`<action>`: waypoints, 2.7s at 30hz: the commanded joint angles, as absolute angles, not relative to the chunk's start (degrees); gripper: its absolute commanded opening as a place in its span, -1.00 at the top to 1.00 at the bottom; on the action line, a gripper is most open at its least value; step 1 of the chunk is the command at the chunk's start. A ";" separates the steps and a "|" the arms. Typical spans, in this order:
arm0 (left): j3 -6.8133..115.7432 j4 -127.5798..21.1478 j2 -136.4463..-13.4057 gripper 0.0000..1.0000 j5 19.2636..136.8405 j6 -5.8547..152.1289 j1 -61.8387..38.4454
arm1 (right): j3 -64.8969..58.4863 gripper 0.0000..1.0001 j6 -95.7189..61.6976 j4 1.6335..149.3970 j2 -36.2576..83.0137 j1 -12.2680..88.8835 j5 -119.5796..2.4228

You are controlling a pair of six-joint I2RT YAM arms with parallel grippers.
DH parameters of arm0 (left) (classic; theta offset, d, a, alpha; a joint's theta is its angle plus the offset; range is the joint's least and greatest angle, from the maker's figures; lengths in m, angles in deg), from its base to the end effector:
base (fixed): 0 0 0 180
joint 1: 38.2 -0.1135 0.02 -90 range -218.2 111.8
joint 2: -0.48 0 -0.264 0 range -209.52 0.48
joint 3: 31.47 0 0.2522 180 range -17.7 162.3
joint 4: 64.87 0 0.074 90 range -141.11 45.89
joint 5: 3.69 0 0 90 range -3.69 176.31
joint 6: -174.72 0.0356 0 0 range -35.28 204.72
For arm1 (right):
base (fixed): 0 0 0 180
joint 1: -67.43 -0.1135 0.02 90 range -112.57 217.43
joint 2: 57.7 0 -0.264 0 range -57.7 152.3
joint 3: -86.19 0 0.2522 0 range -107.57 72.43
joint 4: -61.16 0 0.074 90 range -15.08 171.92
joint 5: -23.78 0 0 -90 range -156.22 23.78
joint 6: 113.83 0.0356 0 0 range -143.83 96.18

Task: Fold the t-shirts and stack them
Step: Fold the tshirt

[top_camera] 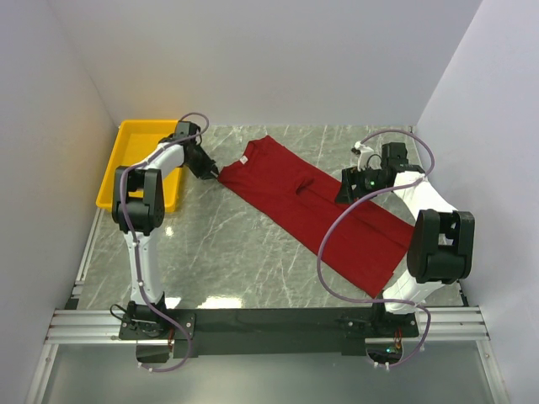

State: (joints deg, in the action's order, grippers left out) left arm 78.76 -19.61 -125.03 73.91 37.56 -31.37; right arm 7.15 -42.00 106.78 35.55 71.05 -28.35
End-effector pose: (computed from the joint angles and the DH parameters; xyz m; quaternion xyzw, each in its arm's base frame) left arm 0.4659 -0.0635 0.1672 -0.3057 0.9120 -0.2078 0.1778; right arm 0.3315 0.0009 0.2269 -0.1994 0.8952 0.2611 0.3010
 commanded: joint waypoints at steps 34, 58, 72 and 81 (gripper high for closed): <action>54.10 -43.03 -111.05 0.30 86.93 19.42 -27.30 | 6.86 -0.59 -43.78 106.74 36.60 70.25 -27.99; 54.81 -46.45 -114.66 0.72 86.75 17.21 -27.38 | 6.69 -0.59 -44.22 107.00 36.96 70.34 -27.90; 79.57 -23.88 -123.52 0.99 86.14 41.20 -27.65 | 6.95 -0.60 -44.66 107.17 37.31 70.34 -27.11; 85.65 -19.65 -127.92 0.91 88.33 41.04 -28.96 | 7.57 -0.61 -45.97 107.70 36.16 70.34 -28.34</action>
